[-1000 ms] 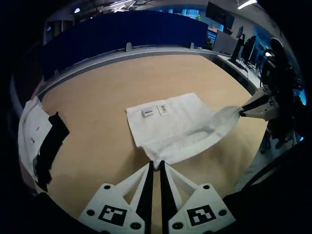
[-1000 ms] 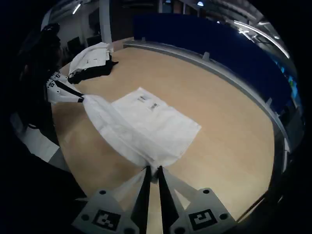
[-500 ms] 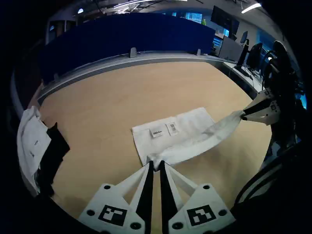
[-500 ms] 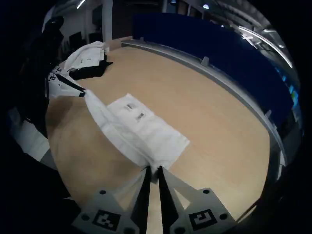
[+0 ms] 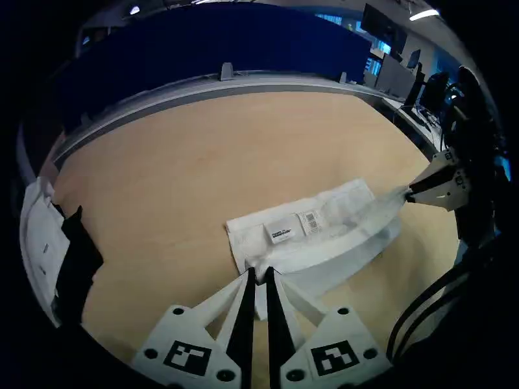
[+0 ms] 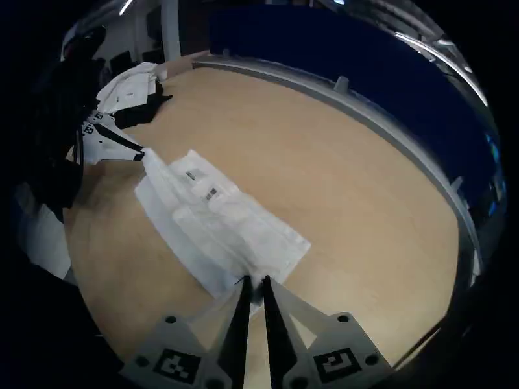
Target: Fold towel
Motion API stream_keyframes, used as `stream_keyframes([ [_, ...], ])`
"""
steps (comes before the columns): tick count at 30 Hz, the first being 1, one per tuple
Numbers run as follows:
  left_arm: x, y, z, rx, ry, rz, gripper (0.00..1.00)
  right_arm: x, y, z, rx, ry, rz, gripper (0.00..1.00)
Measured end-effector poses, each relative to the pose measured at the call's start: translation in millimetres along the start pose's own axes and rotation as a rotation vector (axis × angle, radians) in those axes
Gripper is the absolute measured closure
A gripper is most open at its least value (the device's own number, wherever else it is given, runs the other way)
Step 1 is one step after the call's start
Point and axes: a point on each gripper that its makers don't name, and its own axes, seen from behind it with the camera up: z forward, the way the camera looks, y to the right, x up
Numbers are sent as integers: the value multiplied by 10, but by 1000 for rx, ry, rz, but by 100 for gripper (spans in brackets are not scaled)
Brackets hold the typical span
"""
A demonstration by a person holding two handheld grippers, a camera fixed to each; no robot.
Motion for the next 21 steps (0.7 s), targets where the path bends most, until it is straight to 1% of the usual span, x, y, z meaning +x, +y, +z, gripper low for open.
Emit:
stream_keyframes([
  [3,-36,-2,89,2,-7,9,89,-28,44,93,-8,-6,8,86],
  [7,-35,-35,191,15,-7,11,89,-29,105,205,-25,-3,24,82],
  [10,-30,-77,264,25,-10,4,88,-24,158,280,-44,2,32,75],
  [14,-34,-136,358,40,-17,-1,87,-24,239,363,-77,7,35,60],
  [16,-31,-156,392,46,-16,1,85,-26,285,393,-96,9,33,55],
  [18,-22,-173,423,52,-13,4,83,-28,333,420,-118,10,29,51],
  [21,1,-210,451,64,-2,4,75,-38,393,455,-144,9,22,47],
])
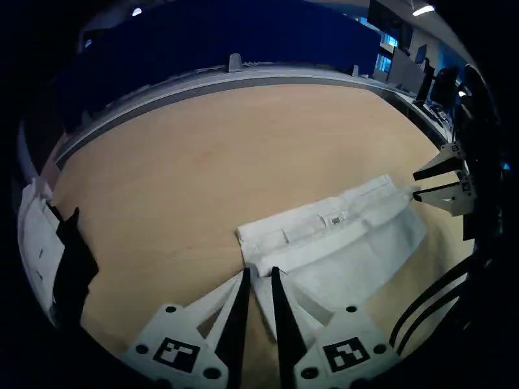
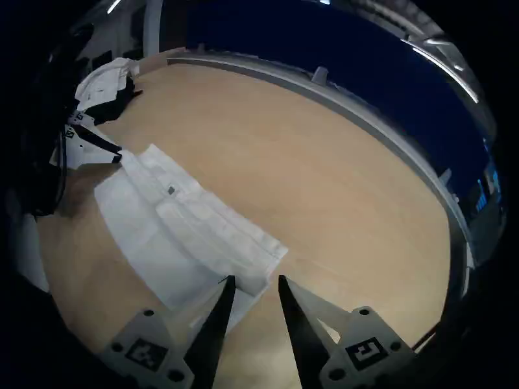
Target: Fold towel
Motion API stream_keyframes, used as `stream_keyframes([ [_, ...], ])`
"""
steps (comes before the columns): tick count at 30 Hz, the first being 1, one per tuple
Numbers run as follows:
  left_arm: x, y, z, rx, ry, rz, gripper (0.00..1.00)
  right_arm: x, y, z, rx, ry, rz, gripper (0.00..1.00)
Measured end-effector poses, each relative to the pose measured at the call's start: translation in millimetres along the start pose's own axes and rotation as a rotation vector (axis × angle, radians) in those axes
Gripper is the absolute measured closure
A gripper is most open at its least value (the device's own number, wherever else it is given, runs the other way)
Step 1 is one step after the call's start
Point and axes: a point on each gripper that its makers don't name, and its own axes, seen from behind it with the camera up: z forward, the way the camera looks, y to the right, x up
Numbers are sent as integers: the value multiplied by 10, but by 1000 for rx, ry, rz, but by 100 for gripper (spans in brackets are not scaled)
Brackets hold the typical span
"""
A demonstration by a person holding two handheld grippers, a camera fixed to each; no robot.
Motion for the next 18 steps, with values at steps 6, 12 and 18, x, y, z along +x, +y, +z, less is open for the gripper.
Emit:
stream_keyframes([
  [6,47,-97,8,22,7,-25,45,42,140,35,-65,18,2,34],
  [12,102,-167,-127,29,45,-52,17,143,206,-88,-94,61,6,2],
  [18,65,-222,-291,48,64,-56,11,138,197,-243,-105,87,12,0],
])
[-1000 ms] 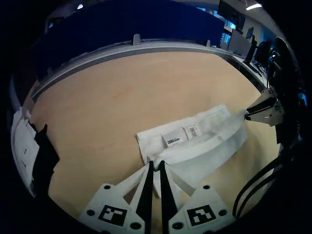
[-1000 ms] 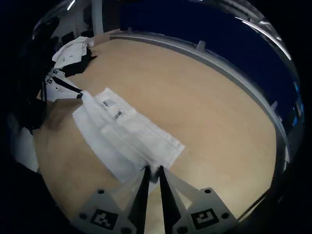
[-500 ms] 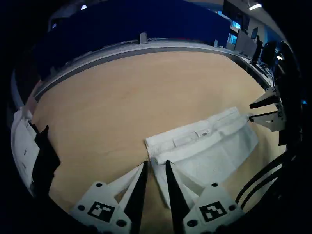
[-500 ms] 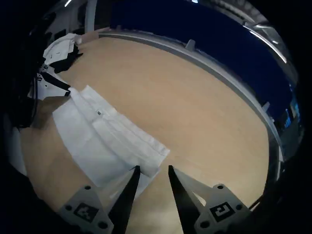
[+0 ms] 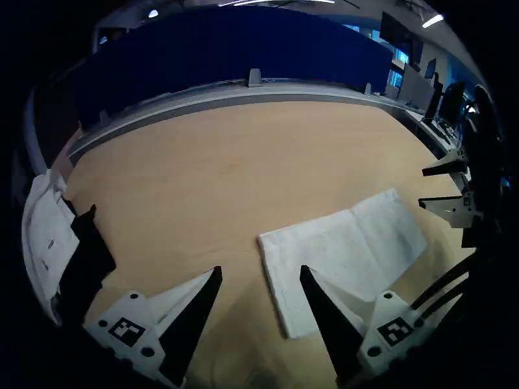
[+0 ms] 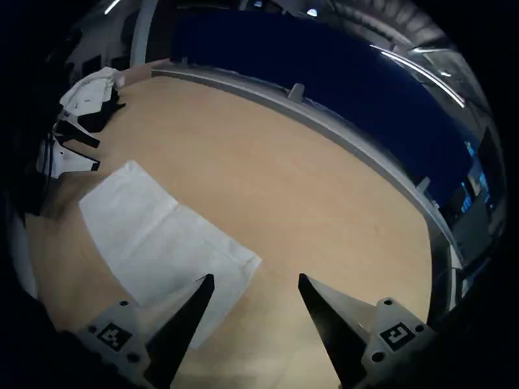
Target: Fold towel
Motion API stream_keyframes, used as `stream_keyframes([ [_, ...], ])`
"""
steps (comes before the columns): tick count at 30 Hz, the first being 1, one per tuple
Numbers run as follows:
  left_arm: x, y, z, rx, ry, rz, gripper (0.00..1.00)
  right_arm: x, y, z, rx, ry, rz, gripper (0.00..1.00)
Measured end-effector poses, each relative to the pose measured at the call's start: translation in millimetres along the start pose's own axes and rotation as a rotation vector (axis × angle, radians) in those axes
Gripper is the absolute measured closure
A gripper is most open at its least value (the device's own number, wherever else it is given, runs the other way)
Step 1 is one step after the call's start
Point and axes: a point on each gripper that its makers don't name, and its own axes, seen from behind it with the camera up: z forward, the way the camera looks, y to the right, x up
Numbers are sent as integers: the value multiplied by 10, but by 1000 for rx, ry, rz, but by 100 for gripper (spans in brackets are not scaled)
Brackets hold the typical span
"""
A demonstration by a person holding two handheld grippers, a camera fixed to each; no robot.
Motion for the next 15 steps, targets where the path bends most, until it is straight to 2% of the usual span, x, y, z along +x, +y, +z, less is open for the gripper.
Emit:
stream_keyframes([
  [9,-229,-40,-377,21,19,-5,11,-252,-186,-256,46,-3,25,0],
  [15,-478,-60,-637,44,14,-36,11,-419,-373,-348,83,-10,26,0],
])
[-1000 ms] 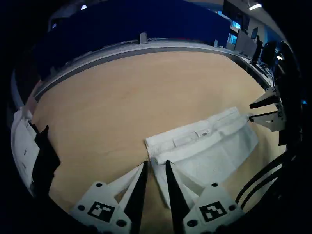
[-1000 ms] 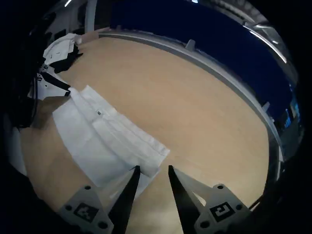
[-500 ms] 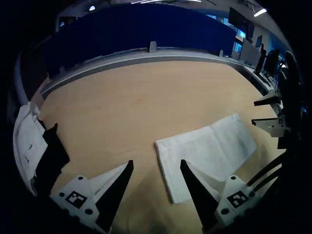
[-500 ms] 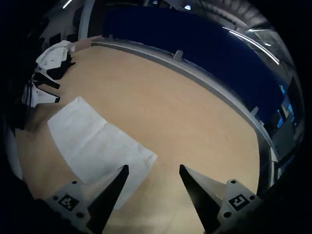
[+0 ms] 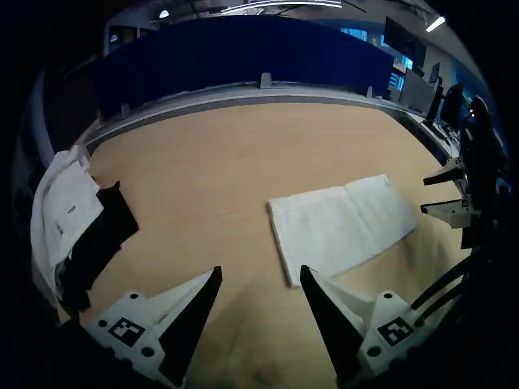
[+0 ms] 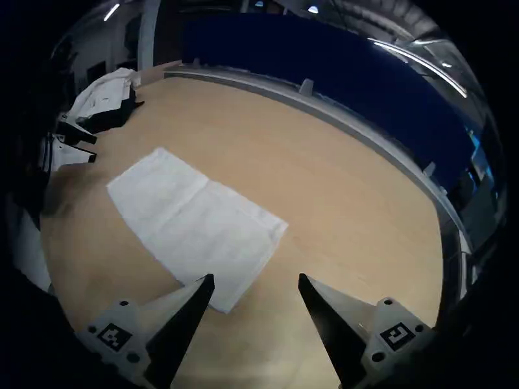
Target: Fold towel
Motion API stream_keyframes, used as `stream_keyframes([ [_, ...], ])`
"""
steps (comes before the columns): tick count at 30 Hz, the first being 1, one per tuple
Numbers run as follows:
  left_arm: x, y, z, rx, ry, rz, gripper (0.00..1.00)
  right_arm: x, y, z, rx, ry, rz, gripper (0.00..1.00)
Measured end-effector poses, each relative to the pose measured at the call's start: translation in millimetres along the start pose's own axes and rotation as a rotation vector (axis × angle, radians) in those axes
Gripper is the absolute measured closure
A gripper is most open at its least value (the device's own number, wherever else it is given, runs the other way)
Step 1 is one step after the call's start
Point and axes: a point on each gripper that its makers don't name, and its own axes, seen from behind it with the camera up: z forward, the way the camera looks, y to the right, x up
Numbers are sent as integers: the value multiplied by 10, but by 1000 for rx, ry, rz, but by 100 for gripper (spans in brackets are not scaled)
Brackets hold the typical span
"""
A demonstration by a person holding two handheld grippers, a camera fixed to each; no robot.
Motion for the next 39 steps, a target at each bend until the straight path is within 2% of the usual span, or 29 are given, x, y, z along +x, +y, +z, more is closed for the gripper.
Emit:
stream_keyframes([
  [8,-221,-52,-301,29,2,-30,11,-112,-204,-18,44,3,-8,0],
  [15,-348,-87,-486,45,9,-42,11,-238,-285,6,66,-14,-5,0],
  [21,-464,-83,-541,47,2,-55,11,-310,-321,-24,70,-20,-7,0],
  [30,-560,-69,-567,51,-9,-48,11,-417,-337,-19,85,-31,-11,0],
  [39,-655,-120,-632,66,-21,-53,11,-464,-336,29,104,-36,-9,1],
])
